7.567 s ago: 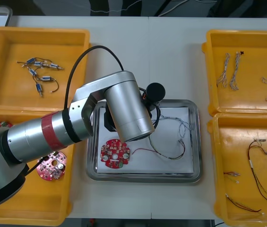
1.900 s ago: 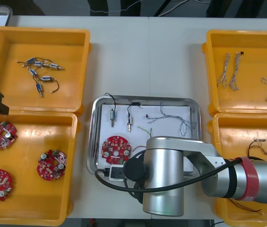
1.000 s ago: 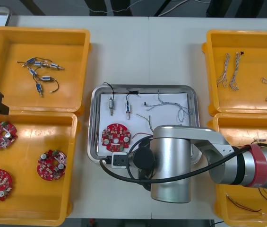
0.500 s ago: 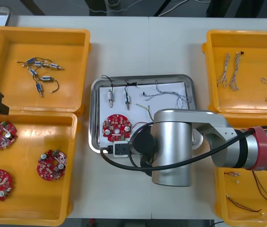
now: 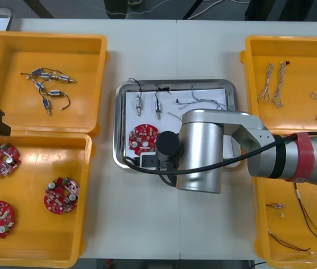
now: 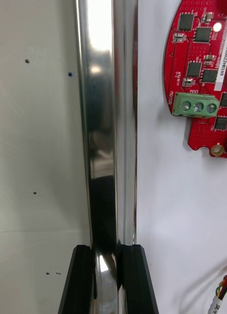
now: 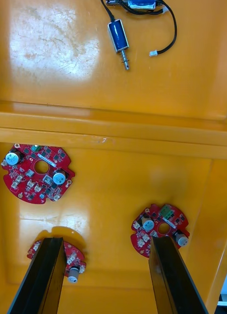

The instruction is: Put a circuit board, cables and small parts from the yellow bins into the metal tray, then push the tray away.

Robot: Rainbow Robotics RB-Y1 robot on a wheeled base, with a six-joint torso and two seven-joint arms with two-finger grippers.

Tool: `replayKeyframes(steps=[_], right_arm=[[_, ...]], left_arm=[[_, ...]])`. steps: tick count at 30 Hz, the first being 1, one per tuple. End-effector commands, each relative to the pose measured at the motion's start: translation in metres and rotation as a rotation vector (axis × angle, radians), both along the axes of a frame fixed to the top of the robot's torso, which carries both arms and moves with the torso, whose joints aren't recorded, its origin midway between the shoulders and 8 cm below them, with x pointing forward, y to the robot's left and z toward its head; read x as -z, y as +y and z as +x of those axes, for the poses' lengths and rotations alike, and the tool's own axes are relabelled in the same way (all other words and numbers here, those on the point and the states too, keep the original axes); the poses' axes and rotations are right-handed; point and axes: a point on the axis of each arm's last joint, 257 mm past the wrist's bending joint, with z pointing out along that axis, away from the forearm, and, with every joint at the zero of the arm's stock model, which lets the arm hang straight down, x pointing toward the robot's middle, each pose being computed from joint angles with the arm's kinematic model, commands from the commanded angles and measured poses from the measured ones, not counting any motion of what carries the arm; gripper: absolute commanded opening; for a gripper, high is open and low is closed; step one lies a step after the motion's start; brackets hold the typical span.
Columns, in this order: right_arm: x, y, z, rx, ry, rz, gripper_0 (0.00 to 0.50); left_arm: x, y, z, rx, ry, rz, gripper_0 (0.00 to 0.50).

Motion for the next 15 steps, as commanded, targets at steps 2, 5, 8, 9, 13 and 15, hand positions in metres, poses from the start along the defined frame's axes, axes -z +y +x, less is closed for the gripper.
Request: replayKeyframes(steps=[2, 5, 8, 9, 13, 15], right_arm=[[-0.016, 0.005, 0.020, -0.019, -0.005, -0.021, 0.000], [-0.020, 0.005, 0.026, -0.011, 0.008, -0.017, 0.000], [-0.023, 0.007, 0.030, -0.006, 0.021, -0.011, 0.000], [-0.026, 0.007, 0.032, -0.005, 0.025, -0.008, 0.000], [-0.030, 0.010, 0.036, -0.003, 0.042, 0.000, 0.000], [-0.034, 0.012, 0.040, -0.004, 0.047, 0.005, 0.000]], left_arm=[[-0.004, 0.000, -0.003, 0.056, -0.019, 0.031, 0.500], [-0.004, 0.000, -0.003, 0.056, -0.019, 0.031, 0.500], [-0.004, 0.000, -0.003, 0.056, -0.019, 0.031, 0.500], [-0.004, 0.000, -0.003, 0.056, -0.019, 0.031, 0.500], [-0.004, 0.000, -0.003, 0.056, -0.019, 0.031, 0.500], [-0.004, 0.000, -0.003, 0.056, -0.019, 0.031, 0.500]])
